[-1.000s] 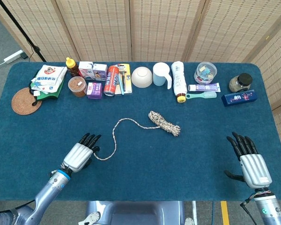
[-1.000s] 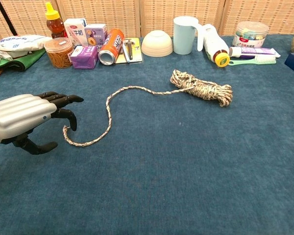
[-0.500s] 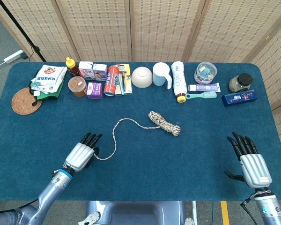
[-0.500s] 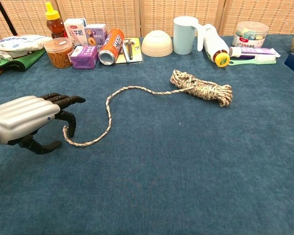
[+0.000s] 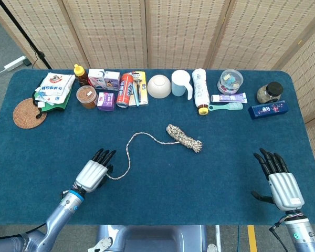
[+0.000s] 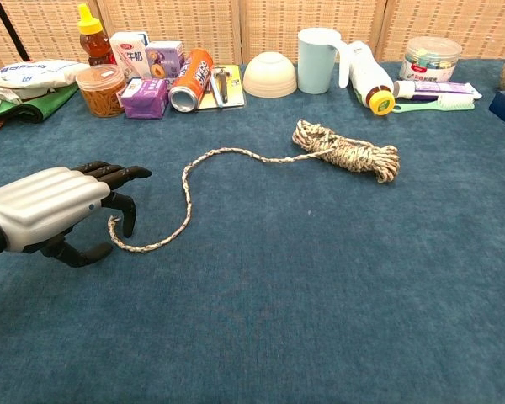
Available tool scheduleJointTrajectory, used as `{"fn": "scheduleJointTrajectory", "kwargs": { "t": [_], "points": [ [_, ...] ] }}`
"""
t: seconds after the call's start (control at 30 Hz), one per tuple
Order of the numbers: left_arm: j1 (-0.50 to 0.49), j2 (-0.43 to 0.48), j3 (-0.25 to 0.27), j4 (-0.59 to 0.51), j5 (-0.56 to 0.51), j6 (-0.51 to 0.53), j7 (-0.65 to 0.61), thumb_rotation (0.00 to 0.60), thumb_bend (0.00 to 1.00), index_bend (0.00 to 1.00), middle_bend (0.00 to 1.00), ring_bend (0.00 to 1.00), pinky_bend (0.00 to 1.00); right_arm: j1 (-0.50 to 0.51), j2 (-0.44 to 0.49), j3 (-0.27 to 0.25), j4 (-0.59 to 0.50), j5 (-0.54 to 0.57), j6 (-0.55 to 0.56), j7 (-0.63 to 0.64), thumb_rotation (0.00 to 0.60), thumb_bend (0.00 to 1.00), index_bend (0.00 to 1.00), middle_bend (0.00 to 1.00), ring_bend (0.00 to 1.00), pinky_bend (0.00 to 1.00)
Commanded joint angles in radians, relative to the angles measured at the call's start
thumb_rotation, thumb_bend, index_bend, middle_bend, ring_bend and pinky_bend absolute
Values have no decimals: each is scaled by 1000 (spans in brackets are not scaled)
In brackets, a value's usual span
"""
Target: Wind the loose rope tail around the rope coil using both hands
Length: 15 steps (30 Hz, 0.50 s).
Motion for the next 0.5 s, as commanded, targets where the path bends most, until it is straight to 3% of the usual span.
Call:
{"fn": "scheduleJointTrajectory", "kwargs": {
  "t": [0.03,0.5],
  "points": [
    [0,-3,1,3,-2,2,1,600,414,467,0,0,0,0,0,0,1,0,-1,-1,600,0,0,0,0,0],
    [-3,-20,6,22,-13,5,6,600,452,516,0,0,0,3,0,0,3,3,-4,6,600,0,0,0,0,0]
  ]
}}
